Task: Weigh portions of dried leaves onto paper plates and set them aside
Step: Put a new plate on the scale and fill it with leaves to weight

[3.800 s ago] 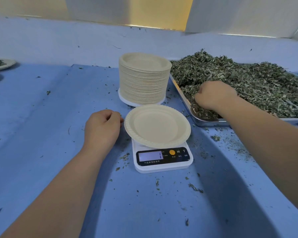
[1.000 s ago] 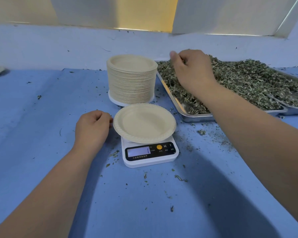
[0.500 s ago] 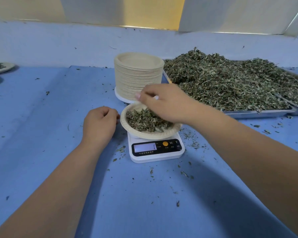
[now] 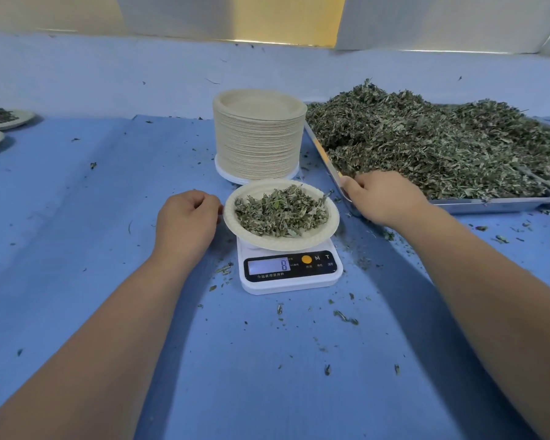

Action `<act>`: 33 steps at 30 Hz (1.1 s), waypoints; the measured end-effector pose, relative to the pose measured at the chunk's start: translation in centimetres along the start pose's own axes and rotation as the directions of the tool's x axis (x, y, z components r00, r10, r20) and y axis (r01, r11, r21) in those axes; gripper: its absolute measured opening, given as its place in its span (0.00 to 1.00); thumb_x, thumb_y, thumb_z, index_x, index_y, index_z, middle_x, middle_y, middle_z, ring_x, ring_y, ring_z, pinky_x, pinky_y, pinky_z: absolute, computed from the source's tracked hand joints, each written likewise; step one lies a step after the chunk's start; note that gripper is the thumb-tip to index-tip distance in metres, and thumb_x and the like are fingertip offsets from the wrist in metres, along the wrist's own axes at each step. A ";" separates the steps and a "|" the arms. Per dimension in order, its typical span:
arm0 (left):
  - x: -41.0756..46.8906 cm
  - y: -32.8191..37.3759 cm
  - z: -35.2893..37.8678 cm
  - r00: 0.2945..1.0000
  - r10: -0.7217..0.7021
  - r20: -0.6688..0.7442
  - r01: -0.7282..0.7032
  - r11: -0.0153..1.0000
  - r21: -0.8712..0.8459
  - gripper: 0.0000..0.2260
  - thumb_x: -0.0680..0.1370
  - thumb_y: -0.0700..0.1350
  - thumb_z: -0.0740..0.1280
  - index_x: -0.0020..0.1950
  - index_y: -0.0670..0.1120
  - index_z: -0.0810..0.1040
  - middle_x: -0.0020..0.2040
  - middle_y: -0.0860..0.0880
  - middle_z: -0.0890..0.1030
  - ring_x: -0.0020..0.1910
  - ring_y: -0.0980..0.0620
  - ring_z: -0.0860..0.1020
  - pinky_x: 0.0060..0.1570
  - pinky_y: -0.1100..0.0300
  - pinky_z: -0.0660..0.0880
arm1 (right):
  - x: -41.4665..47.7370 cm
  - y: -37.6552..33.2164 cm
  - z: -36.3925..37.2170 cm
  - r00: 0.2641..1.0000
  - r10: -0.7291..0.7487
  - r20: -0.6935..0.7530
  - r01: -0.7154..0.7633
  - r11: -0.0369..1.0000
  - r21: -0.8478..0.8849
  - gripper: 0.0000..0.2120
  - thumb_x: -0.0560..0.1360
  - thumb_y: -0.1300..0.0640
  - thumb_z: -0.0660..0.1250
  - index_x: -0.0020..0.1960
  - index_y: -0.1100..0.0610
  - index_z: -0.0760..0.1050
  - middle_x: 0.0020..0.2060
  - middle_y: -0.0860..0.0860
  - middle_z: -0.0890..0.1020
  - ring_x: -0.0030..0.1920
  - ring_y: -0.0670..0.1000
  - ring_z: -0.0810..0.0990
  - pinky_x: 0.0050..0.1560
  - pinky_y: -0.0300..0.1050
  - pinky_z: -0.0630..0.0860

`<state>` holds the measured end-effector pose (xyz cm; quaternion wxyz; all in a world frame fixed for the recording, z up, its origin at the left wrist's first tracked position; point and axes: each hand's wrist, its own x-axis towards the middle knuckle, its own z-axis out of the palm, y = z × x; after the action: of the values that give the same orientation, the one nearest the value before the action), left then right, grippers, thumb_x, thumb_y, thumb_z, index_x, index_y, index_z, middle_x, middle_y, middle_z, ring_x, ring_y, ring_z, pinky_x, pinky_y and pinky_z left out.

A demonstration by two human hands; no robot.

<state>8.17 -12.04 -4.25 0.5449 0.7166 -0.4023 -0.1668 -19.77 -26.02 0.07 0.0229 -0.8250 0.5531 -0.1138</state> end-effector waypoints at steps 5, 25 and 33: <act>0.0 0.0 0.1 1.000 -0.010 0.005 0.011 1.000 -0.028 0.12 0.70 0.47 0.62 0.37 0.41 0.80 0.36 0.47 0.83 0.35 0.53 0.76 0.40 0.54 0.74 | -0.1 -0.6 0.8 0.994 -0.044 -0.102 0.040 0.998 -0.039 0.27 0.84 0.41 0.50 0.34 0.57 0.69 0.29 0.55 0.74 0.31 0.57 0.74 0.31 0.44 0.66; -0.5 0.6 0.0 1.000 -0.014 0.003 0.014 1.000 0.015 0.12 0.70 0.47 0.62 0.37 0.42 0.81 0.36 0.47 0.84 0.37 0.51 0.78 0.48 0.43 0.81 | -4.7 -6.9 -2.0 0.921 -0.383 -0.070 0.386 0.876 0.290 0.20 0.80 0.37 0.60 0.67 0.43 0.75 0.45 0.36 0.73 0.62 0.48 0.68 0.57 0.49 0.67; -0.5 0.5 0.0 1.000 -0.015 0.003 0.015 1.000 0.000 0.11 0.72 0.46 0.62 0.38 0.41 0.81 0.35 0.50 0.83 0.35 0.55 0.78 0.44 0.53 0.77 | -5.2 -8.3 -1.2 0.912 -0.395 -0.114 0.409 0.846 0.342 0.10 0.78 0.51 0.70 0.59 0.44 0.82 0.51 0.43 0.84 0.44 0.39 0.78 0.56 0.42 0.75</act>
<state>7.65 -11.65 -3.86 0.5431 0.7193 -0.3976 -0.1721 -14.36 -17.89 1.78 0.1376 -0.9017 0.3384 -0.2313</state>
